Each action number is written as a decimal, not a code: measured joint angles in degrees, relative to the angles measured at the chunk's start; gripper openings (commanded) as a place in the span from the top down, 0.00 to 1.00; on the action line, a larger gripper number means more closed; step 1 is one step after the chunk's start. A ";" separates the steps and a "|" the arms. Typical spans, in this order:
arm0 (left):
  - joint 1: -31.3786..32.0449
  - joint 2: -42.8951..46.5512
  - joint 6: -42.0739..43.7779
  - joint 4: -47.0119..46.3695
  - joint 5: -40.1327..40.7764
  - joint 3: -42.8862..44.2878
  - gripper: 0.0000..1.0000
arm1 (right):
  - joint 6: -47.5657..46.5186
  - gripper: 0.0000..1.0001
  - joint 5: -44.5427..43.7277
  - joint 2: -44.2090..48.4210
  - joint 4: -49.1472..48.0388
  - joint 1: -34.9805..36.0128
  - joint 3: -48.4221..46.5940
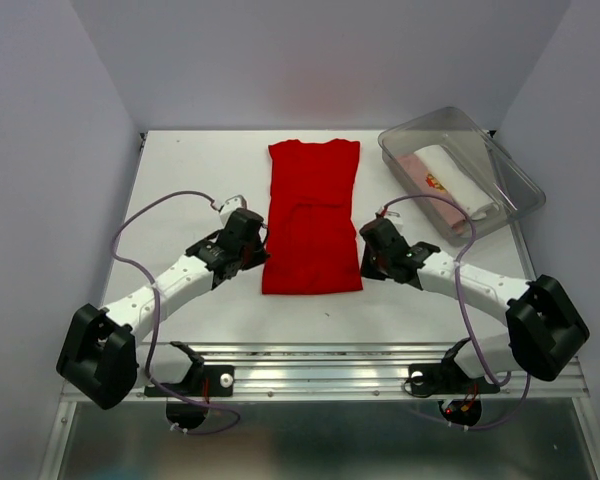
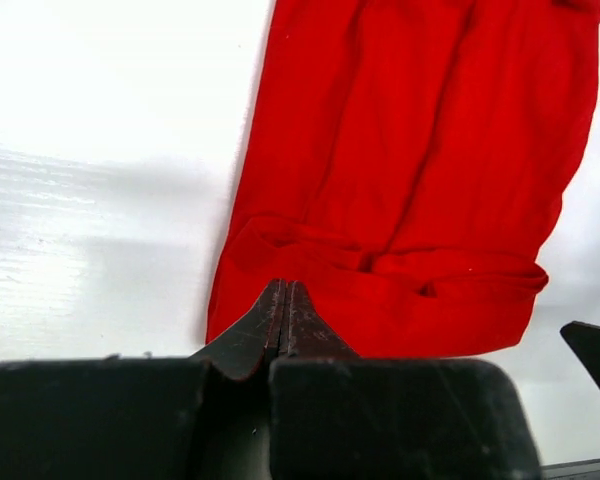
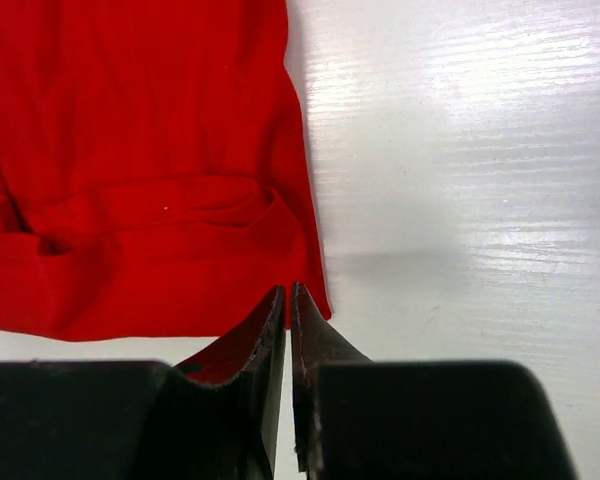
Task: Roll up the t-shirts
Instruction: Roll the T-shirt to the center of the board.
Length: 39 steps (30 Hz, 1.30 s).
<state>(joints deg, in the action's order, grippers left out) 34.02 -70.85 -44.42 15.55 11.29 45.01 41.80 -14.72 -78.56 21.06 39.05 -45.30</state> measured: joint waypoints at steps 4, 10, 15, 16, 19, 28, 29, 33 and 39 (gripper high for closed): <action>0.02 1.38 -0.24 0.79 0.00 -0.26 0.63 | 0.07 0.69 1.14 0.11 0.31 -0.83 0.00; 0.00 2.54 -1.29 0.46 -2.25 -5.16 0.37 | 0.61 0.52 7.28 0.22 -0.76 -4.79 0.61; -0.24 3.04 -2.51 0.11 -4.33 -8.87 0.29 | 0.85 0.48 12.20 1.31 -2.10 -7.93 3.43; -0.52 3.26 -2.73 -0.07 -4.81 -9.62 0.28 | 0.92 0.47 13.35 1.31 -2.38 -8.41 3.98; -1.20 3.43 -3.41 -1.20 -6.54 -11.13 0.28 | 1.38 0.45 16.63 1.33 -3.87 -9.11 5.62; -2.03 3.72 -7.56 -9.75 -13.77 -18.08 0.33 | 3.43 0.45 21.99 0.72 -7.98 -9.38 8.87; -2.03 3.76 -8.09 -10.58 -14.27 -18.40 0.34 | 3.50 0.46 22.16 0.46 -8.35 -9.38 9.05; -2.05 3.72 -9.86 -13.07 -15.76 -19.89 0.47 | 4.33 0.49 23.39 -0.39 -10.71 -9.40 10.62; -2.16 1.84 -10.56 -13.16 -16.31 -19.93 0.81 | 5.51 0.63 24.74 -1.11 -14.34 -9.42 12.20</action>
<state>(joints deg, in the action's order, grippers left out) 31.86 -69.01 -54.98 2.39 -5.02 25.08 47.31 10.02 -79.68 6.72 29.63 -33.10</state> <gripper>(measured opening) 0.326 0.436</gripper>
